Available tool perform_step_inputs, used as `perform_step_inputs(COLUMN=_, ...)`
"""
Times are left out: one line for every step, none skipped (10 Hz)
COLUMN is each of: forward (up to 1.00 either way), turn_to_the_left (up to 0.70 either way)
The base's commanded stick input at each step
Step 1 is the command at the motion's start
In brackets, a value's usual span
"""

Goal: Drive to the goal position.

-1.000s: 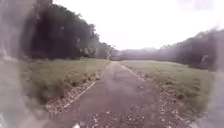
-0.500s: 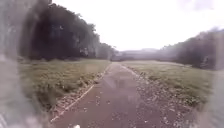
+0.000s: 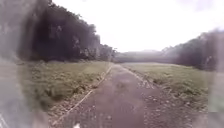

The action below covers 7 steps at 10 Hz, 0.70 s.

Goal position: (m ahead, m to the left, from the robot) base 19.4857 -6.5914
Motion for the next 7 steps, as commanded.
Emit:
perform_step_inputs(forward=0.70, turn_to_the_left=-0.06)
perform_step_inputs(forward=0.70, turn_to_the_left=-0.12)
perform_step_inputs(forward=0.70, turn_to_the_left=-0.12)
perform_step_inputs(forward=0.70, turn_to_the_left=-0.13)
perform_step_inputs(forward=0.70, turn_to_the_left=-0.13)
perform_step_inputs(forward=0.70, turn_to_the_left=-0.13)
perform_step_inputs(forward=0.70, turn_to_the_left=-0.13)
